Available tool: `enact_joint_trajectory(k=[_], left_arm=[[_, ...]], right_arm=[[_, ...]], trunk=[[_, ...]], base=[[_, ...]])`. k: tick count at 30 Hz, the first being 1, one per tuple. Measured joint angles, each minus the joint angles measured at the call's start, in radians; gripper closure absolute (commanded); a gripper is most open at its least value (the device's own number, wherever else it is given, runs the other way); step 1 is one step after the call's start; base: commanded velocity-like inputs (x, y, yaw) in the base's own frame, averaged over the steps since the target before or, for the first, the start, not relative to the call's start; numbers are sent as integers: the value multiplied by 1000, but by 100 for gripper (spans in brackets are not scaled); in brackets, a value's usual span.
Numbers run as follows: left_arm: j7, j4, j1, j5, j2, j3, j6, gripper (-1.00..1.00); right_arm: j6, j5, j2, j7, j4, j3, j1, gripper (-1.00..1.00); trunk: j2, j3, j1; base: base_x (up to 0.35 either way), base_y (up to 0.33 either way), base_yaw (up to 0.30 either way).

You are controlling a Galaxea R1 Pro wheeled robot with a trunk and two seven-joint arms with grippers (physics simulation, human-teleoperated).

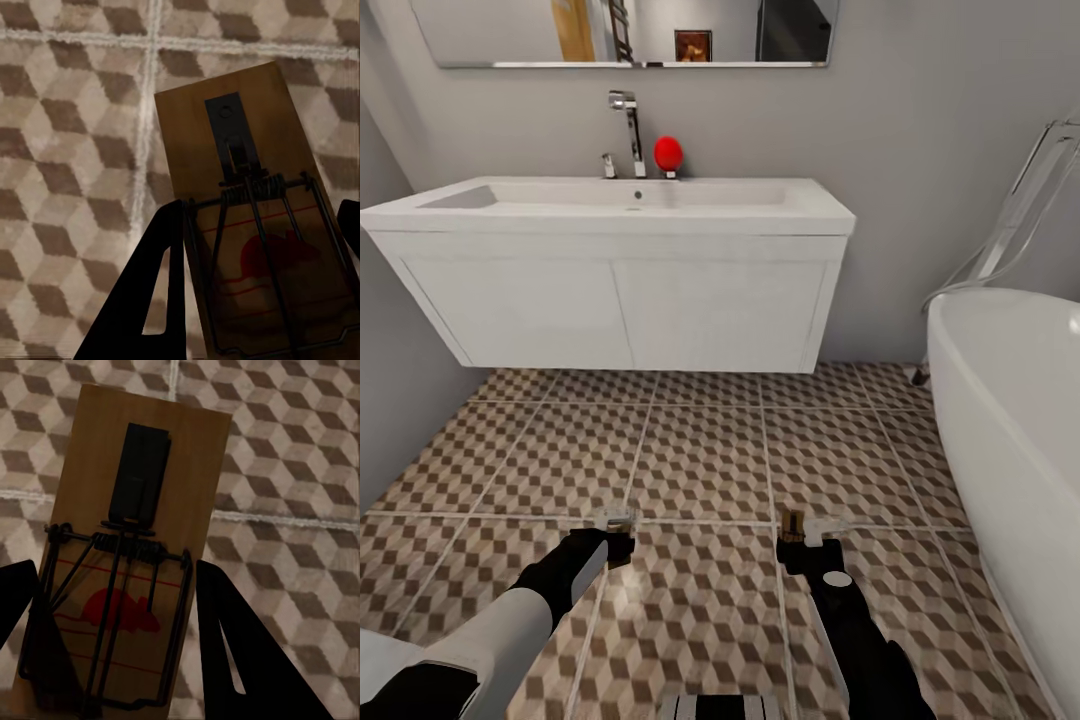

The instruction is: Take the four mousetraps from the cabinet in the bathroom and place them on the bathroom floor. Make sure all four end up on the same floor surface, and ensure that at least two of them are either under or directly next to the same bathroom sink.

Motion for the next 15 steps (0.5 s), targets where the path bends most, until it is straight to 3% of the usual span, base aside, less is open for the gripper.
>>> enact_joint_trajectory(k=[11, 15], left_arm=[[0, -6, 0, -1, 2, 1, -8, 100], [2, -61, 0, -1, 1, 3, -56, 100]], right_arm=[[-2, 2, 0, 0, -1, 4, 0, 100], [-20, 5, 0, -7, -33, 63, 0, 100]], trunk=[[-1, -25, 1], [-1, -28, 1]], base=[[0, 0, 0], [0, 0, 0]])
